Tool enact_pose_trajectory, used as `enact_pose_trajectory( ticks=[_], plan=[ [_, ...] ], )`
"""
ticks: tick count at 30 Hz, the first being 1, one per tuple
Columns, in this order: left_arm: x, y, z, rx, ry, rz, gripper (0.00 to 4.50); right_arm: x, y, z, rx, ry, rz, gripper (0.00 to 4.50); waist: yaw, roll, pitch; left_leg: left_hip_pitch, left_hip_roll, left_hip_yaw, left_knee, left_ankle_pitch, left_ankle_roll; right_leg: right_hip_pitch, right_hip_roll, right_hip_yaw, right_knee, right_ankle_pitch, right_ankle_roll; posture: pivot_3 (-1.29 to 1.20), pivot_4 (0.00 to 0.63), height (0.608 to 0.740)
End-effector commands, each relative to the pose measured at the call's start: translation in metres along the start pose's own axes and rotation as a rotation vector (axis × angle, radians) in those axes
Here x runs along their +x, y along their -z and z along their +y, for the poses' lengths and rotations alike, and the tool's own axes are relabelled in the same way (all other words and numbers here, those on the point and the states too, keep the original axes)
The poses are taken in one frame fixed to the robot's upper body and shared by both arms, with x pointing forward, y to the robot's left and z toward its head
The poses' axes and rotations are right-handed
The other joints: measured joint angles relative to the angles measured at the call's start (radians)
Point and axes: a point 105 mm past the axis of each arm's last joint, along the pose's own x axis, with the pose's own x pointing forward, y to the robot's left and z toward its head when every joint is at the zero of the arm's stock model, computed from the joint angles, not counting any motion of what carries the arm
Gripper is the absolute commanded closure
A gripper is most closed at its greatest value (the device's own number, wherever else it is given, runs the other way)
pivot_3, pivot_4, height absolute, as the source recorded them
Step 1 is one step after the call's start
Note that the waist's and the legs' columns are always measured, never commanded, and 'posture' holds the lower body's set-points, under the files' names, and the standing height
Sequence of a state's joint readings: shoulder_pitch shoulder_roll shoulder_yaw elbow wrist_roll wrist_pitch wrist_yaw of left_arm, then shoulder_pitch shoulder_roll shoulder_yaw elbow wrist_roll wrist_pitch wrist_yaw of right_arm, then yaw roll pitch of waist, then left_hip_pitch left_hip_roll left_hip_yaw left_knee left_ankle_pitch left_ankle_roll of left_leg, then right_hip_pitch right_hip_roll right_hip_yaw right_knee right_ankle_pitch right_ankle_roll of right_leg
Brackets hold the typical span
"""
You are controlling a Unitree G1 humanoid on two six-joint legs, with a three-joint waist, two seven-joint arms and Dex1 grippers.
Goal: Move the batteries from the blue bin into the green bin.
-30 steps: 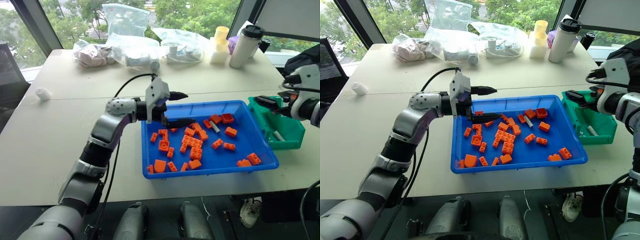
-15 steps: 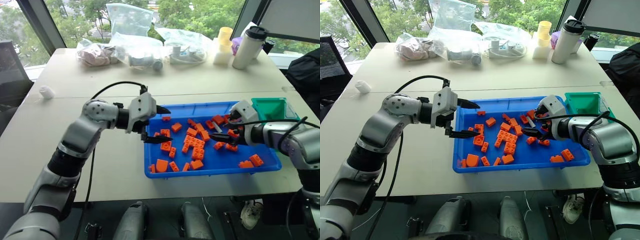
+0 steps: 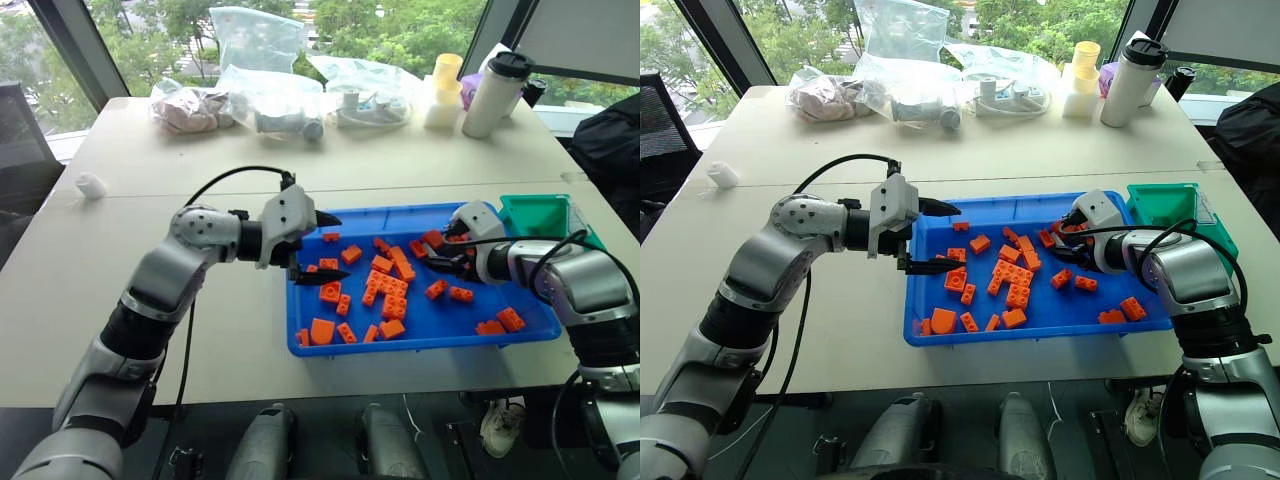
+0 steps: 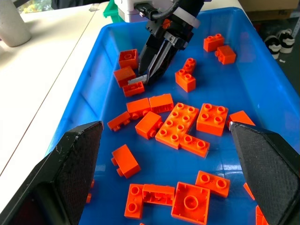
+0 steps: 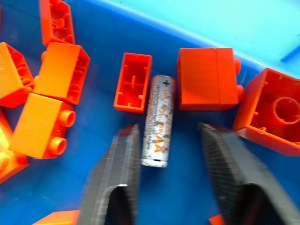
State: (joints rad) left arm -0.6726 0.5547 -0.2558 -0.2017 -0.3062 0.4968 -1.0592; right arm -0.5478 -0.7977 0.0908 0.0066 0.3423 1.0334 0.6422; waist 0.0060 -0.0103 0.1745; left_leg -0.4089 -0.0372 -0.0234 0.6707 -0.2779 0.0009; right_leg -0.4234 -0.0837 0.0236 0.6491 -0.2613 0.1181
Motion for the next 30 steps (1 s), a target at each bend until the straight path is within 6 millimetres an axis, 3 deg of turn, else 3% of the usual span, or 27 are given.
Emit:
enact_pose_trajectory(
  ticks=[1, 2, 8, 12, 15, 19, 21, 30],
  plan=[
    [-0.002, -0.009, 0.001, 0.032, -0.011, -0.02, 0.0, 0.001, -0.004, 0.003, -0.017, -0.011, -0.009, 4.25, 0.0, 0.0, 0.0, 0.0, 0.0, 0.0, 0.0, 0.0, 0.0, 0.0, 0.0, 0.0, 0.0, 0.0, 0.0, 0.0, 0.15, 0.74],
    [-0.002, -0.008, 0.001, 0.031, -0.009, -0.02, 0.0, 0.0, -0.004, 0.004, -0.025, -0.013, -0.007, 4.49, 0.0, 0.0, 0.0, 0.0, 0.0, 0.0, 0.0, 0.0, 0.0, 0.0, 0.0, 0.0, 0.0, 0.0, 0.0, 0.0, 0.15, 0.74],
    [-0.003, -0.007, 0.003, 0.013, -0.008, -0.037, 0.0, -0.025, -0.027, -0.009, 0.048, 0.031, -0.103, 4.49, 0.001, 0.0, 0.0, 0.0, 0.0, 0.0, 0.0, 0.0, 0.0, 0.0, 0.0, 0.0, 0.0, 0.0, 0.0, 0.0, 0.15, 0.74],
    [0.003, -0.018, 0.016, -0.043, -0.056, -0.165, 0.0, -0.07, -0.054, -0.03, 0.169, 0.105, -0.266, 4.49, 0.007, 0.0, 0.0, 0.0, 0.0, 0.0, 0.0, 0.0, 0.0, 0.0, -0.001, 0.0, 0.0, 0.0, 0.0, 0.0, 0.15, 0.74],
    [0.009, -0.025, 0.02, -0.054, -0.059, -0.224, 0.0, -0.096, -0.061, -0.044, 0.229, 0.183, -0.346, 4.49, 0.007, 0.0, 0.0, -0.001, -0.001, 0.0, 0.001, 0.0, 0.0, 0.0, -0.001, 0.0, 0.0, 0.0, 0.0, 0.0, 0.15, 0.74],
    [0.022, -0.044, 0.021, -0.067, -0.023, -0.324, 0.0, -0.131, -0.052, -0.075, 0.371, 0.358, -0.427, 4.49, 0.007, 0.0, 0.0, -0.001, 0.0, 0.0, 0.001, 0.0, 0.0, 0.0, -0.001, 0.0, 0.0, 0.0, 0.0, 0.0, 0.15, 0.74],
    [0.03, -0.052, 0.019, -0.076, 0.022, -0.364, 0.0, -0.139, -0.032, -0.09, 0.431, 0.454, -0.386, 4.49, 0.008, 0.0, 0.0, -0.001, -0.001, 0.0, 0.001, 0.0, 0.0, 0.0, -0.001, 0.0, 0.0, 0.0, 0.0, 0.0, 0.15, 0.74],
    [0.05, -0.047, 0.027, -0.061, 0.047, -0.343, 0.0, -0.13, -0.014, -0.105, 0.423, 0.528, -0.291, 4.49, -0.018, 0.002, -0.001, 0.0, 0.0, 0.001, -0.001, 0.0, 0.0, 0.0, 0.0, 0.001, 0.001, 0.0, 0.0, 0.0, 0.15, 0.74]
  ],
)
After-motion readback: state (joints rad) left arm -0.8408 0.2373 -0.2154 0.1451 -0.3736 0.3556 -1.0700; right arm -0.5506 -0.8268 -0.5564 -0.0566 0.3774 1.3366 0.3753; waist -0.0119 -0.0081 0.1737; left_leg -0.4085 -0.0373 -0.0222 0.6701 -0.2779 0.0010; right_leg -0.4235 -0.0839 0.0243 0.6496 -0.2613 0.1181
